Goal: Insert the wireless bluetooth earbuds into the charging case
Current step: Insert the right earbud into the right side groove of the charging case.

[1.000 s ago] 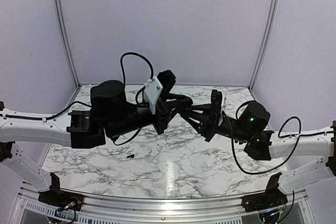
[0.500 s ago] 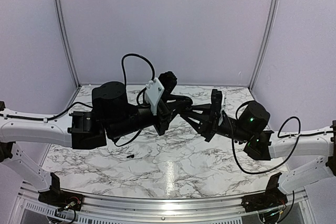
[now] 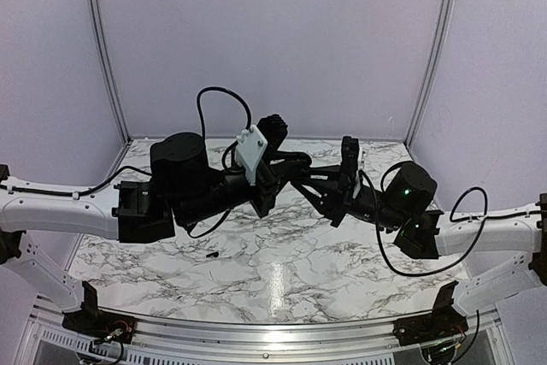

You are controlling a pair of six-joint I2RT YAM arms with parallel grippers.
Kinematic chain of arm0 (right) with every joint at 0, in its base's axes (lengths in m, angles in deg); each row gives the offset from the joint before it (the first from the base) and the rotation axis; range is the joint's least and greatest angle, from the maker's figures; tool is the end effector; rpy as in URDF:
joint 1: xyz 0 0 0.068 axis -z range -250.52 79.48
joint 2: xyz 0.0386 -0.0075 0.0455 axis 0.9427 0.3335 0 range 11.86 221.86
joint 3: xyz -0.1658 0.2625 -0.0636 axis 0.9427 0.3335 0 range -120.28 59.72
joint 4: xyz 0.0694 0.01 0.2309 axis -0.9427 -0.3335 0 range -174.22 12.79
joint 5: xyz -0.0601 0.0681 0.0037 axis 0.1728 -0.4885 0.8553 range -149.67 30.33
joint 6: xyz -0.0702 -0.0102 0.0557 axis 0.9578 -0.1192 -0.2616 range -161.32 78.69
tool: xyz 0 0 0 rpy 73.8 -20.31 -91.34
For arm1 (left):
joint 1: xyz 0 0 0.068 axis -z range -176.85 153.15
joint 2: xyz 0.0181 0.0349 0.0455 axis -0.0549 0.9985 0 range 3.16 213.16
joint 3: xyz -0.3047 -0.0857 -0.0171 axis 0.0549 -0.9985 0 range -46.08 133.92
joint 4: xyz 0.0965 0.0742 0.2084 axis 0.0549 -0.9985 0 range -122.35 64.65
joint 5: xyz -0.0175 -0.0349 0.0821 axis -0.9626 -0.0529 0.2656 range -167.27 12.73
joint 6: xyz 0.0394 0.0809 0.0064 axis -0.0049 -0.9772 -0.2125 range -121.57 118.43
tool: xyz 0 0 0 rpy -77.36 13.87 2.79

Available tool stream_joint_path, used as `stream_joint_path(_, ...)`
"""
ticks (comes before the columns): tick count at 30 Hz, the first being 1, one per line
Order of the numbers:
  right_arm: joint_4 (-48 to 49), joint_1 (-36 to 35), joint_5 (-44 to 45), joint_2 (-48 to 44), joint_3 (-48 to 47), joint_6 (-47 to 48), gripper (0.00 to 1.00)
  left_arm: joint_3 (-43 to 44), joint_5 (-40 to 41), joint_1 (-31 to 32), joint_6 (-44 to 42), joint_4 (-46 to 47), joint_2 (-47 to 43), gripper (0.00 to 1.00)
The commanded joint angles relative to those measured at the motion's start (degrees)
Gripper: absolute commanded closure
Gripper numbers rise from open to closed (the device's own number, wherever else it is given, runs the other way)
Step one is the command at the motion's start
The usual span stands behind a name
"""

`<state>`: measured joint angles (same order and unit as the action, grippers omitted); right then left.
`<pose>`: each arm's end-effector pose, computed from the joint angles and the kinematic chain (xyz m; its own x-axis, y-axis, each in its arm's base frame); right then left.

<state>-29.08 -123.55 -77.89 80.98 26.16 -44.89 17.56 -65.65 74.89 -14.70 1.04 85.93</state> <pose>0.1442 0.2334 0.3542 0.0719 0.1940 -0.9784 -0.9487 0.3160 -0.0071 0.1292 -0.3401 0.4233 0.2357 -0.0042 -0.9718 0.8359 0.5109 0.2005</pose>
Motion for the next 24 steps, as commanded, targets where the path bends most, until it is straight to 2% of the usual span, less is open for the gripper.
stream_joint_path(1, 4.02, -0.31, 1.39, 0.59, -4.06, -1.96, 1.0, -0.71, 1.2, 0.5, -0.56, -0.91, 1.67, 0.94)
stream_joint_path(9, 3.32, -0.29, 1.2, -0.33, -4.04, 0.95, 1.0, -0.36, 2.17, 0.5, -0.13, -1.92, 2.21, 0.94)
stream_joint_path(15, 2.95, -0.28, 1.81, 0.04, -4.14, -0.34, 1.0, 1.11, 1.85, 0.59, 0.93, -3.58, 3.02, 0.8)
stream_joint_path(22, 4.24, -0.27, 1.87, 0.18, -3.33, -1.39, 1.0, 0.96, 2.32, 0.76, 0.89, -4.07, 2.71, 0.78)
stream_joint_path(24, 4.16, -0.31, 1.75, 0.27, -3.35, -1.35, 1.0, 0.96, 2.74, 0.76, 0.97, -4.13, 2.47, 0.75)
